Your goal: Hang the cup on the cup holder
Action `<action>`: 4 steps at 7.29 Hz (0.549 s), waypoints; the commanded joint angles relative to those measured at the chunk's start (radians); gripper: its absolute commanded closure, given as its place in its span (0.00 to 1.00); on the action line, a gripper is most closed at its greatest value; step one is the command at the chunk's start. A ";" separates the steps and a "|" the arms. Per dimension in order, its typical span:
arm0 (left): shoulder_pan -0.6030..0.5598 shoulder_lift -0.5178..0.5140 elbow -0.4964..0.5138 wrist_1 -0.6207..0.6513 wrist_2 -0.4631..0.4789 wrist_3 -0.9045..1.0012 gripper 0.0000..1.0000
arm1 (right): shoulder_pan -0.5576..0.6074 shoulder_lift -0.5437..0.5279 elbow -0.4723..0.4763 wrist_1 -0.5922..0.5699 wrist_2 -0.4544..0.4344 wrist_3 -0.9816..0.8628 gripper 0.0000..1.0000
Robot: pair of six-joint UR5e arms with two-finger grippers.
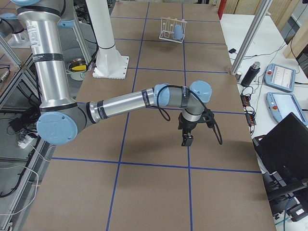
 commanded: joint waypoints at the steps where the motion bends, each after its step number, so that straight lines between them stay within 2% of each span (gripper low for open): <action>1: -0.045 0.053 0.122 -0.004 -0.002 0.033 0.01 | 0.021 -0.067 -0.007 0.008 -0.001 -0.001 0.00; 2: -0.042 0.061 0.186 -0.025 -0.004 0.035 0.01 | 0.035 -0.093 -0.005 0.008 0.002 -0.001 0.00; 4: -0.040 0.055 0.228 -0.068 -0.010 0.024 0.01 | 0.037 -0.106 -0.008 0.008 0.005 -0.003 0.00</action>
